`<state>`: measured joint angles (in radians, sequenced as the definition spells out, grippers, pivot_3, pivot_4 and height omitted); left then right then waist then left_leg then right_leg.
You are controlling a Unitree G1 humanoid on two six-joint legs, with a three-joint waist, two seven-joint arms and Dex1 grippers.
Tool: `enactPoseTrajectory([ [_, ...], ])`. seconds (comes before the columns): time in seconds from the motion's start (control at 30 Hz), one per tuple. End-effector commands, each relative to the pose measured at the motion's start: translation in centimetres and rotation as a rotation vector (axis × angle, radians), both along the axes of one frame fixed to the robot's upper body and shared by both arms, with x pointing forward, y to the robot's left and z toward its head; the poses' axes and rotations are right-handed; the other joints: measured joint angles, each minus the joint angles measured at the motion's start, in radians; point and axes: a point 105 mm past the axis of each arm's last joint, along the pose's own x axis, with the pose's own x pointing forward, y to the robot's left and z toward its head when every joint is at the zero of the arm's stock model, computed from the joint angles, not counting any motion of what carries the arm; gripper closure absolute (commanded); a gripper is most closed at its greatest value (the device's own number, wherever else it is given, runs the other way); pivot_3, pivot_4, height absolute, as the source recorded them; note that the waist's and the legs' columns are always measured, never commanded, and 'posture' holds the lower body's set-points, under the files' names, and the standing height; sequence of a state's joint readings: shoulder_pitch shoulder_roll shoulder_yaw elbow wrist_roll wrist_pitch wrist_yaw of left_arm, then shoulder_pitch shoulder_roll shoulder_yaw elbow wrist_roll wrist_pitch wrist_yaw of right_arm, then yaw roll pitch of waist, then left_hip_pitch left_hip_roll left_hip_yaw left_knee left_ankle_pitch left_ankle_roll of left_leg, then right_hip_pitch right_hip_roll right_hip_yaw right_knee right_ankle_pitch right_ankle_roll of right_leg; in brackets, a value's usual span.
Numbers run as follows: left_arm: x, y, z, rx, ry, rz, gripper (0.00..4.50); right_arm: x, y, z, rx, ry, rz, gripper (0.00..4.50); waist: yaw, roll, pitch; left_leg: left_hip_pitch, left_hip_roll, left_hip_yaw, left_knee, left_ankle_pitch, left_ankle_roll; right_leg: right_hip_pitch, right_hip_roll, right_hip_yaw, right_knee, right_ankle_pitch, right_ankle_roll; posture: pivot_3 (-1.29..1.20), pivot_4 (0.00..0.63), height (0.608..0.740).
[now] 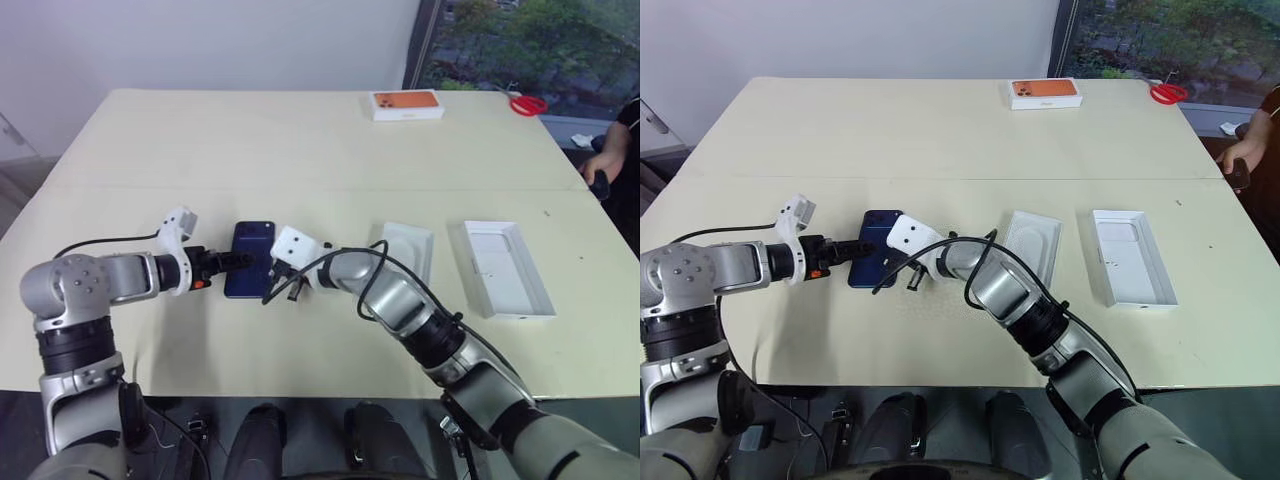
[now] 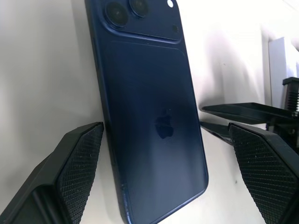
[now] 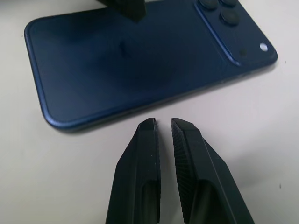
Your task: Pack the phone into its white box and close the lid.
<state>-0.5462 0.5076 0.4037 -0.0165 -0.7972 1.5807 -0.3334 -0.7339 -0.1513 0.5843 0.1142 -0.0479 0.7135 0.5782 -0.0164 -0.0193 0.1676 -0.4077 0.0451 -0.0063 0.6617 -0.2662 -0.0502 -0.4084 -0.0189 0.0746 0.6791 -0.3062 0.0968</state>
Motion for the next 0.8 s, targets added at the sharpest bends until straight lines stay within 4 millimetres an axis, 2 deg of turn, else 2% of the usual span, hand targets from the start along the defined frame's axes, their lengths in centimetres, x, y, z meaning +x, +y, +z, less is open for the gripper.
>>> enactPoseTrajectory([
  [0.03, -1.4, -2.2, -2.6, -0.018, 0.125, -0.097, 0.00, -0.1, 1.1, 0.8, 0.009, -0.031, 0.033, 3.93, 0.000, 0.000, 0.000, 0.000, 0.000, 0.000, 0.000, 0.000, 0.000, 0.000, 0.000, 0.000, 0.000, 0.000, 0.000, 0.00, 0.150, 0.732],
  [0.2, -1.4, -3.0, -2.4, -0.067, 0.120, -0.117, 0.00, 0.0, 1.2, 0.9, 0.010, -0.038, 0.035, 3.93, 0.000, 0.001, -0.001, 0.001, -0.001, -0.001, 0.000, 0.000, 0.000, 0.000, 0.000, 0.000, 0.000, 0.000, 0.000, 0.00, 0.150, 0.732],
  [0.37, -0.8, -4.0, -1.3, -0.164, 0.090, -0.125, 0.00, 0.1, 0.9, 0.8, 0.004, -0.044, 0.032, 3.93, 0.004, 0.001, -0.001, 0.001, -0.002, -0.001, 0.000, 0.000, -0.001, 0.001, -0.002, -0.001, 0.000, 0.000, 0.000, 0.00, 0.150, 0.732],
  [0.67, -0.3, -2.6, -1.0, -0.168, 0.098, -0.067, 0.00, 0.2, 0.2, 0.6, 0.001, -0.040, 0.016, 3.93, -0.001, 0.000, -0.001, 0.000, -0.005, -0.002, -0.001, 0.001, -0.001, 0.001, -0.007, -0.003, 0.000, 0.000, 0.001, 0.00, 0.150, 0.732],
  [0.8, -0.1, -2.5, -0.8, -0.176, 0.094, -0.053, 1.19, 0.2, 0.1, 0.7, 0.001, -0.042, 0.013, 3.99, -0.003, 0.000, -0.001, 0.000, -0.005, -0.003, -0.001, 0.001, -0.001, 0.001, -0.007, -0.003, 0.000, 0.000, 0.001, 0.00, 0.150, 0.732],
])
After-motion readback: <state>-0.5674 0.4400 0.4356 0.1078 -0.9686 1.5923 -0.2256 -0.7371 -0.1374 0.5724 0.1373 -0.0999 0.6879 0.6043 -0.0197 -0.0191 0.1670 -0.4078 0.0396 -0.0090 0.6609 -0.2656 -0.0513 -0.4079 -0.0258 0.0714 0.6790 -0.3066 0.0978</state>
